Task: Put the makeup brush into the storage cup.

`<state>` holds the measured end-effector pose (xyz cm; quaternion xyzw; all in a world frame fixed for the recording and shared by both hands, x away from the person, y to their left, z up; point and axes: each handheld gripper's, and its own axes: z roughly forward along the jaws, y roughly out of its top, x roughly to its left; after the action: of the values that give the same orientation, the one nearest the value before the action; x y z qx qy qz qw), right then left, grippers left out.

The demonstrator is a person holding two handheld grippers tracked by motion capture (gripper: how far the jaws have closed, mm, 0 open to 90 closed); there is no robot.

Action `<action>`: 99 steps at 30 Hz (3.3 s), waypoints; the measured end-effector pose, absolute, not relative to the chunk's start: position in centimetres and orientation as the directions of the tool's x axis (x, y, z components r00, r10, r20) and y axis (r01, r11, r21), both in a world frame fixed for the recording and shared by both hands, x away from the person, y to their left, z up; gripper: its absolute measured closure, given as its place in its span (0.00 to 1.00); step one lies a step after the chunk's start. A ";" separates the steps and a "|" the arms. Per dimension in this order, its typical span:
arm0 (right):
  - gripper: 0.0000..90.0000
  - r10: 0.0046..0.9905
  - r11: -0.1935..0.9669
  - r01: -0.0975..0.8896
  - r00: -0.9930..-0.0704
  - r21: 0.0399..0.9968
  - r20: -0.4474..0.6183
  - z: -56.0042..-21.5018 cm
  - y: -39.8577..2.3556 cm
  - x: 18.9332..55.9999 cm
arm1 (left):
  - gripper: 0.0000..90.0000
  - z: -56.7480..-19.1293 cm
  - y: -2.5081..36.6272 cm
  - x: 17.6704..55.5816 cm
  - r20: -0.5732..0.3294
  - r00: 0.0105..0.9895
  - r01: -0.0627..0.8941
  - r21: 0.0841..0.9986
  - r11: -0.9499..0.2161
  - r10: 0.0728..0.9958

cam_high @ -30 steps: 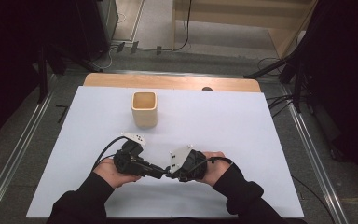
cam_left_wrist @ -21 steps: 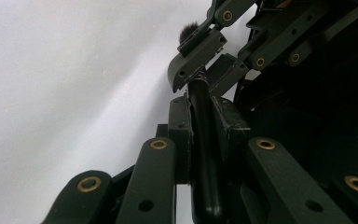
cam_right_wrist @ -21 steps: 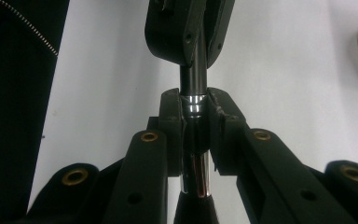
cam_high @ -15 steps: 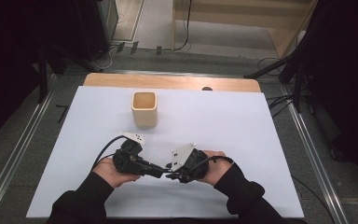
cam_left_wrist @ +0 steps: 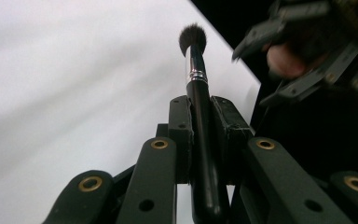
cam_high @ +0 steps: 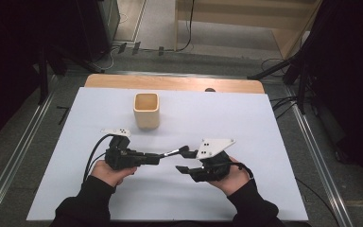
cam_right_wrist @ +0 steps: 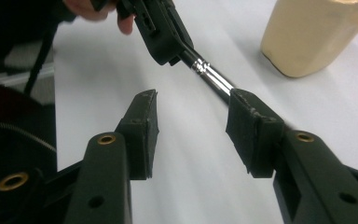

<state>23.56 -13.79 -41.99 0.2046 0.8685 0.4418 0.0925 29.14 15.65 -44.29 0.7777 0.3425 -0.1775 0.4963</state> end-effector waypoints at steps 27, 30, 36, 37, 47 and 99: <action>0.62 0.551 0.018 0.543 -0.706 0.840 0.445 -44.8 -14.7 24.6 | 0.88 -44.4 15.2 27.7 -0.616 0.722 0.661 0.749 -0.049 0.317; 0.62 0.553 -0.002 0.548 -0.697 0.837 0.458 -44.9 -14.6 24.7 | 0.88 -44.5 15.2 27.6 -0.609 0.724 0.656 0.754 -0.049 0.324; 0.62 0.547 -0.062 0.570 -0.667 0.820 0.505 -45.1 -14.3 24.7 | 0.88 -44.5 15.1 27.5 -0.600 0.724 0.644 0.765 -0.021 0.340; 0.62 0.549 -0.068 0.576 -0.660 0.815 0.513 -45.2 -14.2 24.7 | 0.88 -44.5 15.1 27.5 -0.603 0.722 0.645 0.764 -0.017 0.340; 0.62 0.556 -0.239 0.636 -0.529 0.733 0.641 -45.0 -13.6 24.4 | 0.88 -44.8 14.6 27.0 -0.578 0.722 0.624 0.782 0.003 0.380; 0.86 0.365 -0.457 0.789 -0.255 0.411 0.895 -45.2 -12.3 25.0 | 0.88 -46.5 13.0 26.6 -0.583 0.738 0.626 0.779 -0.023 0.340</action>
<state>24.98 -12.33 -45.21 0.5861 0.4923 0.6205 -0.1706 26.59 13.02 -46.46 0.7055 0.3423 -0.1174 0.6093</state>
